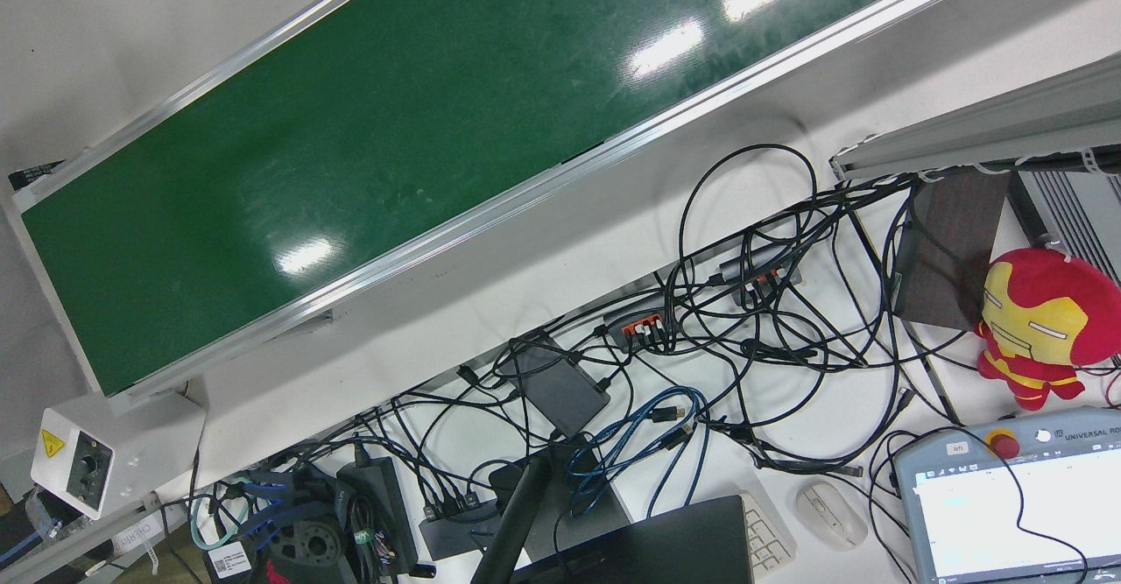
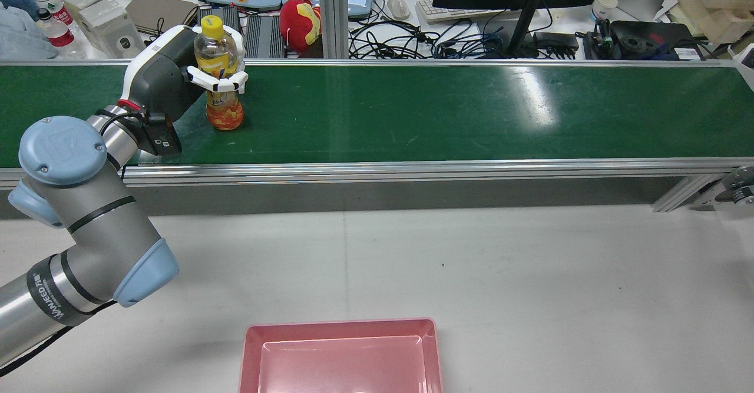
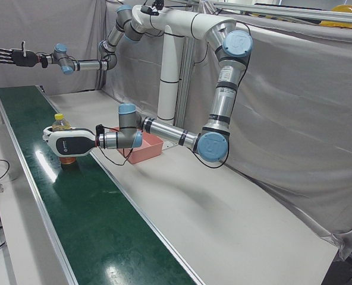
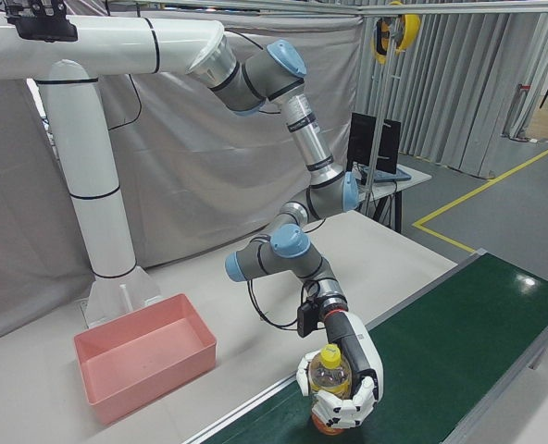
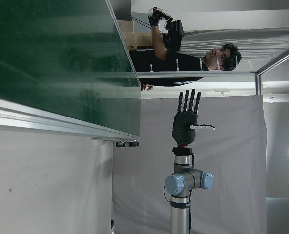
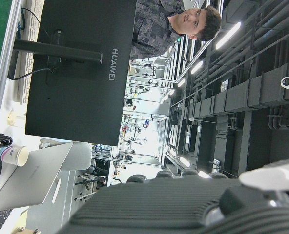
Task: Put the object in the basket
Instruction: 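Close the left hand fingers around the juice bottle, then lift the bottle off the belt and carry it toward the pink tray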
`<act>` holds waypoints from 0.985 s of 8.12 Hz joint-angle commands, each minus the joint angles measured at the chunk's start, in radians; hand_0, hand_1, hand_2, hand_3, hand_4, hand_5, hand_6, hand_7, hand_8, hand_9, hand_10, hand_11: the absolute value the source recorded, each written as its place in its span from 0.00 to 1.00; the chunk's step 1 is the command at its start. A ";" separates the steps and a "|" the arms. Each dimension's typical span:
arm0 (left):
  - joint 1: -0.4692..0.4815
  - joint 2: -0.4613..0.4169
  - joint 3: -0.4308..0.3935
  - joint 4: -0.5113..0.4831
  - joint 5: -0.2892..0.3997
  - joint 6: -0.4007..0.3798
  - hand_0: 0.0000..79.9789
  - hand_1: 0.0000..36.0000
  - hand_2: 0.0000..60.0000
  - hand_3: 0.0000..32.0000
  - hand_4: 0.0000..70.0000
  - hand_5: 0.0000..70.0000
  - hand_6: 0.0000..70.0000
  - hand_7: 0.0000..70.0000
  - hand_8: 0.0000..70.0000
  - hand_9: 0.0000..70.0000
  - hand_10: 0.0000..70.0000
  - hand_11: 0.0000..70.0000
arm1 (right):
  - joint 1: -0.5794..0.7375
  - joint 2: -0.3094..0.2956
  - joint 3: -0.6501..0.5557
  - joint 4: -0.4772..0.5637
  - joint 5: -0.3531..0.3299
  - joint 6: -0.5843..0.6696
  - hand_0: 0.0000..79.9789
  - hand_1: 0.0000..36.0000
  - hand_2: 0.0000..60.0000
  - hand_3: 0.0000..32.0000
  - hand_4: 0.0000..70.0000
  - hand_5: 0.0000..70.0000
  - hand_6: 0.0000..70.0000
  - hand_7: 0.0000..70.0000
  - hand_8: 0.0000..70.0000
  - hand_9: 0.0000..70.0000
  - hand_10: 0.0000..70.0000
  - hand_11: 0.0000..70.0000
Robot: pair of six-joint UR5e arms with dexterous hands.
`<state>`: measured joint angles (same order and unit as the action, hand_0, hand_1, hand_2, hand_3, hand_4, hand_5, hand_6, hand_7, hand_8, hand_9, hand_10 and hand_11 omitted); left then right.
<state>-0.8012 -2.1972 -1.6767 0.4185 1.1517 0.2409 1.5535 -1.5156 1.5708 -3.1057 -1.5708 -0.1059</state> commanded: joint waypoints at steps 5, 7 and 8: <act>0.132 -0.035 -0.268 0.202 0.134 0.000 1.00 1.00 1.00 0.00 1.00 1.00 1.00 1.00 1.00 1.00 1.00 1.00 | 0.000 0.000 0.000 -0.001 0.000 0.000 0.00 0.00 0.00 0.00 0.00 0.00 0.00 0.00 0.00 0.00 0.00 0.00; 0.264 -0.035 -0.282 0.204 0.138 0.036 0.98 1.00 1.00 0.00 1.00 1.00 1.00 1.00 1.00 1.00 1.00 1.00 | 0.000 0.000 0.000 -0.001 0.000 0.000 0.00 0.00 0.00 0.00 0.00 0.00 0.00 0.00 0.00 0.00 0.00 0.00; 0.307 -0.033 -0.317 0.204 0.157 0.063 0.90 1.00 1.00 0.00 1.00 1.00 1.00 1.00 1.00 1.00 1.00 1.00 | 0.000 0.000 0.000 -0.001 0.000 0.000 0.00 0.00 0.00 0.00 0.00 0.00 0.00 0.00 0.00 0.00 0.00 0.00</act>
<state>-0.6012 -2.2319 -1.9427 0.6144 1.2856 0.2580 1.5539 -1.5156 1.5708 -3.1063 -1.5708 -0.1058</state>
